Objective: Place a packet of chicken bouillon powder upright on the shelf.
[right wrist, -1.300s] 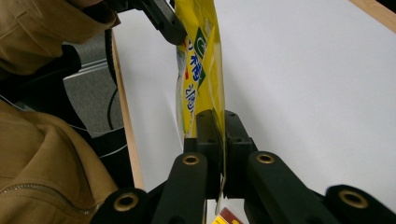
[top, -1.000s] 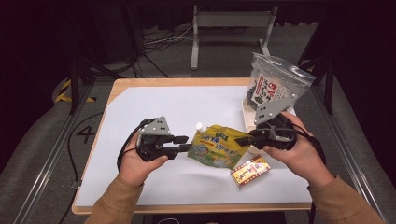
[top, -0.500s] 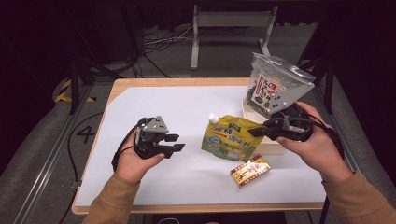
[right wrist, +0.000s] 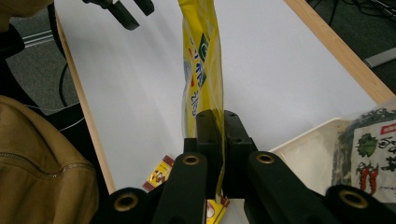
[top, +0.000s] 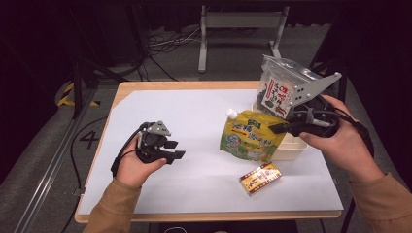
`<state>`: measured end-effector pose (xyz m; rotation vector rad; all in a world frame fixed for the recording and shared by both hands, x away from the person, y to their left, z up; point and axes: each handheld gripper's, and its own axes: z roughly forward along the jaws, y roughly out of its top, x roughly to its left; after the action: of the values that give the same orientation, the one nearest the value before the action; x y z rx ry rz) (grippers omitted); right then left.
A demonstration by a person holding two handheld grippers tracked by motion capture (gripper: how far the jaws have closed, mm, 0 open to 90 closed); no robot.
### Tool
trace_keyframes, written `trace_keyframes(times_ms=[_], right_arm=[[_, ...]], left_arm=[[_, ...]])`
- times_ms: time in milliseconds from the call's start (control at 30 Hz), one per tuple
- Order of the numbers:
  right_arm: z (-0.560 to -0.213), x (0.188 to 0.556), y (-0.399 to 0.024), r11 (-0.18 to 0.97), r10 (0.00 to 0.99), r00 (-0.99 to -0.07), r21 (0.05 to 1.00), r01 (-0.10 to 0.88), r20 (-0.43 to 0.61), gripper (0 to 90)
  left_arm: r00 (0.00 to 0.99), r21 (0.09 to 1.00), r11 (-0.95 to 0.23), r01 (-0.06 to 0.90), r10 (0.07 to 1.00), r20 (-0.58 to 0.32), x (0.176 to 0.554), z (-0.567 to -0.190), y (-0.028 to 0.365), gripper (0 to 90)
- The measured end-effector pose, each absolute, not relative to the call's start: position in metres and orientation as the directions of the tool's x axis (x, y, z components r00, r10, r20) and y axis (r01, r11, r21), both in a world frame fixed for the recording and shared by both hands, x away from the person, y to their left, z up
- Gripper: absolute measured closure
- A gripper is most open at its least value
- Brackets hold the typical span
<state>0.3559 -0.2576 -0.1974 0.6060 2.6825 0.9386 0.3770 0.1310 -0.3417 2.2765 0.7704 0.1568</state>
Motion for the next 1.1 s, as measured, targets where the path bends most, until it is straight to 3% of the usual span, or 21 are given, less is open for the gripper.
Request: trace_keyframes(times_ms=[1100], right_arm=[[-0.165, 0.382, -0.304, 0.720, 0.550, -0.811, 0.604, 0.340, -0.199, 88.2]], left_arm=[[0.780, 0.629, -0.557, 0.543, 0.612, -0.131, 0.384, -0.348, 0.141, 51.1]])
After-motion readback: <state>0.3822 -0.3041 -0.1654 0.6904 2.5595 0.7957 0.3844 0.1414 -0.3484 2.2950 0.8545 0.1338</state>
